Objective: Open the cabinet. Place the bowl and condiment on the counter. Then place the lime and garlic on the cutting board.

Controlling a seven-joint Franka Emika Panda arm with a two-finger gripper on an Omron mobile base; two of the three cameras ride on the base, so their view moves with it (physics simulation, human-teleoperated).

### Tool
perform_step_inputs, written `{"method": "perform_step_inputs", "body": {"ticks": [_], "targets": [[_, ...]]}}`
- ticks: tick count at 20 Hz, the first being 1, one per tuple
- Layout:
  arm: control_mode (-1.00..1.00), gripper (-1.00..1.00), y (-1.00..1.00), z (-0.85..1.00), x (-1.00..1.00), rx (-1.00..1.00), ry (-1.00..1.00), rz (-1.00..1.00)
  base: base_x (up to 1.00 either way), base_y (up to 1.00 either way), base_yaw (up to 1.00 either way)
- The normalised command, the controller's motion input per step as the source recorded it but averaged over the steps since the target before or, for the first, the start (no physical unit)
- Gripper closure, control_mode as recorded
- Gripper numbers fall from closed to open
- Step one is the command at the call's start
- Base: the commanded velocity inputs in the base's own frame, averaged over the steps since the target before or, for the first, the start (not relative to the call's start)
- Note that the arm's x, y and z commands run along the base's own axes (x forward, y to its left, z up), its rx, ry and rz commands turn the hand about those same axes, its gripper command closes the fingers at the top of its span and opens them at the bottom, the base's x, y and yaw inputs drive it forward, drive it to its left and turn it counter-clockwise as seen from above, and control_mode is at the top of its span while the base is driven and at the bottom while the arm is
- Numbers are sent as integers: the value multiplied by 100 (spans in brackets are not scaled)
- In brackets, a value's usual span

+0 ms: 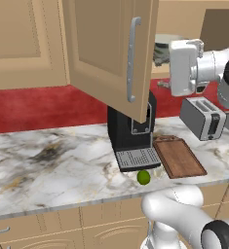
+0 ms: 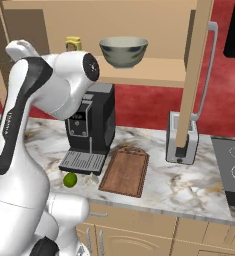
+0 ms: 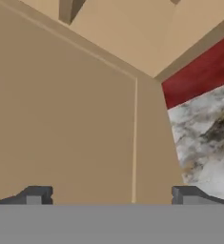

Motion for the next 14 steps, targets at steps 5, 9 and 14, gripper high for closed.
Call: {"method": "perform_step_inputs", "body": {"ticks": [5, 9, 14], "targets": [[-100, -100, 100, 0, 23, 0, 0, 36, 0, 0, 0], [-100, -100, 100, -4, -24, -9, -4, 30, 0, 0, 0], [-100, -100, 100, -19, -41, -18, -8, 30, 0, 0, 0]]}}
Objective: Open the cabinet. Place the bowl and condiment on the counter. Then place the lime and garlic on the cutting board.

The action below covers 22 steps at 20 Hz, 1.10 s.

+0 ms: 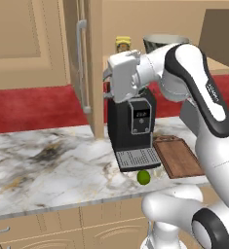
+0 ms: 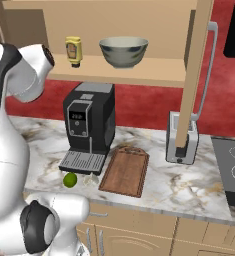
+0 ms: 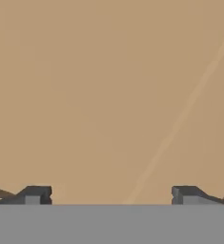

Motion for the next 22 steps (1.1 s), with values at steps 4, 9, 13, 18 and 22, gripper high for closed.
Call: {"method": "perform_step_inputs", "body": {"ticks": [4, 9, 13, 18, 22], "targets": [[-100, -100, 75, -19, 0, -5, -11, 5, 0, 0, 0], [-100, -100, -55, 2, -5, 0, -18, 0, 0, 0, 0], [-100, -100, -98, 25, 0, -1, -28, -2, 0, 0, 0], [-100, -100, -66, 34, 7, -19, -30, -14, 0, 0, 0], [-100, -100, -24, 34, 48, -28, -16, -32, 0, 0, 0]]}}
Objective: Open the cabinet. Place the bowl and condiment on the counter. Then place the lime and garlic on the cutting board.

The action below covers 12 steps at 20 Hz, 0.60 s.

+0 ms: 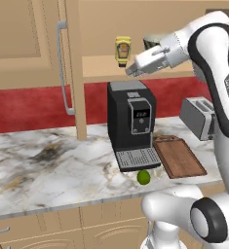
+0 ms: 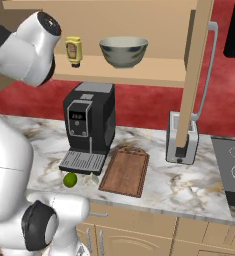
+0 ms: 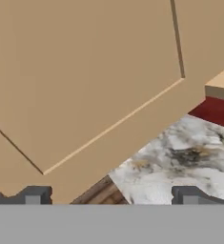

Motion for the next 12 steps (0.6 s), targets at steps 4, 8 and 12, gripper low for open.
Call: {"method": "perform_step_inputs", "body": {"ticks": [4, 8, 12], "targets": [[-100, -100, -22, 8, 56, -23, -15, -42, 0, 0, 0], [-100, -100, -32, -10, 56, -10, -14, -49, 0, 0, 0], [-100, -100, -24, -13, 59, -9, -10, -54, 0, 0, 0]]}}
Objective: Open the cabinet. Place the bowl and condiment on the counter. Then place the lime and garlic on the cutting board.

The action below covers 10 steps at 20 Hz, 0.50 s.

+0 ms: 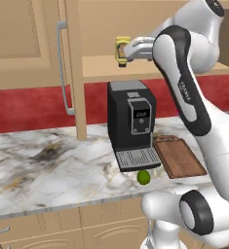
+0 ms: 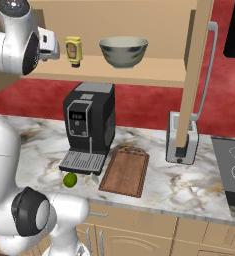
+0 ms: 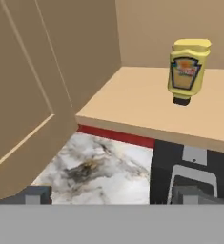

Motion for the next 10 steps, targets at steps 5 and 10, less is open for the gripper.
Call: {"method": "perform_step_inputs", "body": {"ticks": [5, 10], "targets": [[-100, -100, -9, -1, 47, -15, -8, -54, 0, 0, 0], [-100, -100, 0, -16, 24, -13, -2, -36, 0, 0, 0]]}}
